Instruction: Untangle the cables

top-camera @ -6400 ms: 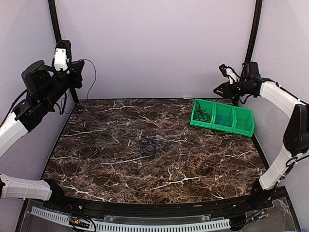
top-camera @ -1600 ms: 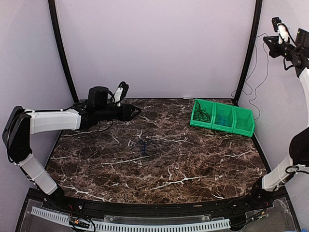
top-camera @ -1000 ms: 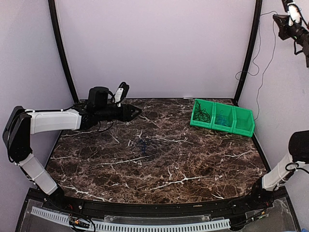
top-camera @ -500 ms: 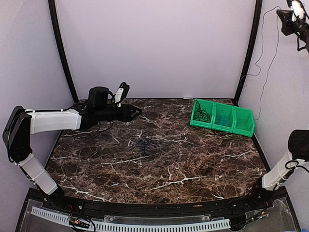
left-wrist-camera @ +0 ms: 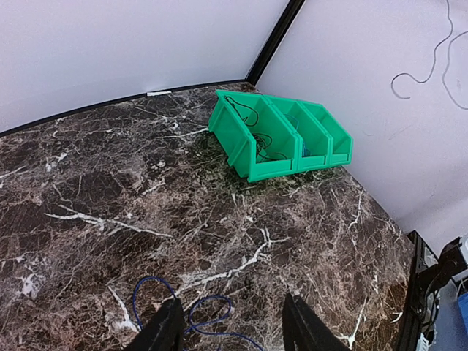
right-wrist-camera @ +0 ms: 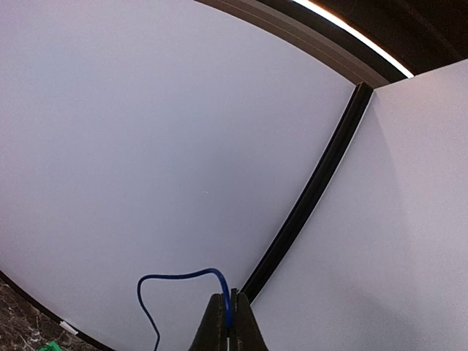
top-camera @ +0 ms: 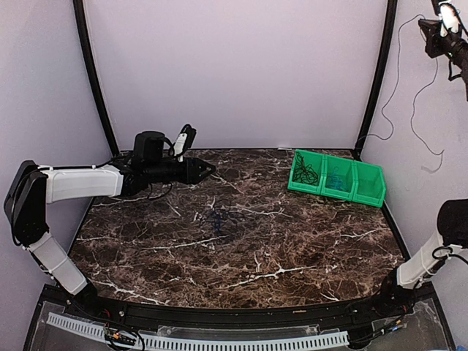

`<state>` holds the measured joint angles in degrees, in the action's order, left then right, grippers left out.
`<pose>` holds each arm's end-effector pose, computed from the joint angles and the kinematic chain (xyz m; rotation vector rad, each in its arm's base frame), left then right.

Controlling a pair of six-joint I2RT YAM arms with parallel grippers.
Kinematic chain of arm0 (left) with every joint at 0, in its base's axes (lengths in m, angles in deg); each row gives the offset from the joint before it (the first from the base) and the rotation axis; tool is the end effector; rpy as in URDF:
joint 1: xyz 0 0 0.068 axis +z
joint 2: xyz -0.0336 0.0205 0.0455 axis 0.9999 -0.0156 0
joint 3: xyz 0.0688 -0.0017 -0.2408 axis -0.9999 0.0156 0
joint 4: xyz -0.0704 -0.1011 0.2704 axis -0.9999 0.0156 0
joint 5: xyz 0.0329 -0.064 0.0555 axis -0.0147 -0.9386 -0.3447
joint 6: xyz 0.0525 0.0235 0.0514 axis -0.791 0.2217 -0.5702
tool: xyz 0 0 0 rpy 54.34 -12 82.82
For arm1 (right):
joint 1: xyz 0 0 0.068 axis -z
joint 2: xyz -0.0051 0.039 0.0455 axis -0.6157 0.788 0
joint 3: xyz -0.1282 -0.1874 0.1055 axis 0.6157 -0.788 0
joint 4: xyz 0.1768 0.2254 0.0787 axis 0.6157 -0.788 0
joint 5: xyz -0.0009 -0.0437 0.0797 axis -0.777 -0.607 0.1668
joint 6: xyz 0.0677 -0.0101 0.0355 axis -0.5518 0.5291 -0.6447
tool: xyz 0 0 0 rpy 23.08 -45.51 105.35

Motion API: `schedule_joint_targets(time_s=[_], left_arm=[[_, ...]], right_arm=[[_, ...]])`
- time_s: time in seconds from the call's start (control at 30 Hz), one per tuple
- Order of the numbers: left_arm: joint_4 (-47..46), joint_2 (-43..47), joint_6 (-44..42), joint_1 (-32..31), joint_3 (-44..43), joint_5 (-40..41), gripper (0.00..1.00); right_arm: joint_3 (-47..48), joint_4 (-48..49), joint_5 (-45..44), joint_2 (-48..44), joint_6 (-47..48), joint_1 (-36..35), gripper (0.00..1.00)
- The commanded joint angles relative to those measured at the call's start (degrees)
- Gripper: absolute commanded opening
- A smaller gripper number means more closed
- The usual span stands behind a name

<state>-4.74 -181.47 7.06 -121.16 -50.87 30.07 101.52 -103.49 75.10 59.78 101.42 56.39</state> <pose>0.3495 -0.2485 0.2193 0.5331 1.8593 -0.9502 0.2779 -0.0622 0.6399 -0.4082 1.2181 -0.2924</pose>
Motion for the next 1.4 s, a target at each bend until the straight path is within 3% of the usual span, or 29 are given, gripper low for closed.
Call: schedule_joint_targets(time_s=[0.0, 1.37], left_arm=[[-1.1, 1.3, 0.2, -0.4, 0.1, -1.2, 0.49], [-0.4, 0.0, -0.5, -0.6, -0.2, -1.3, 0.48]], right_arm=[[-1.1, 2.2, -0.8, 0.1, 0.0, 0.3, 0.00], [-29.3, 16.6, -1.9, -0.7, -3.0, 0.4, 0.00]])
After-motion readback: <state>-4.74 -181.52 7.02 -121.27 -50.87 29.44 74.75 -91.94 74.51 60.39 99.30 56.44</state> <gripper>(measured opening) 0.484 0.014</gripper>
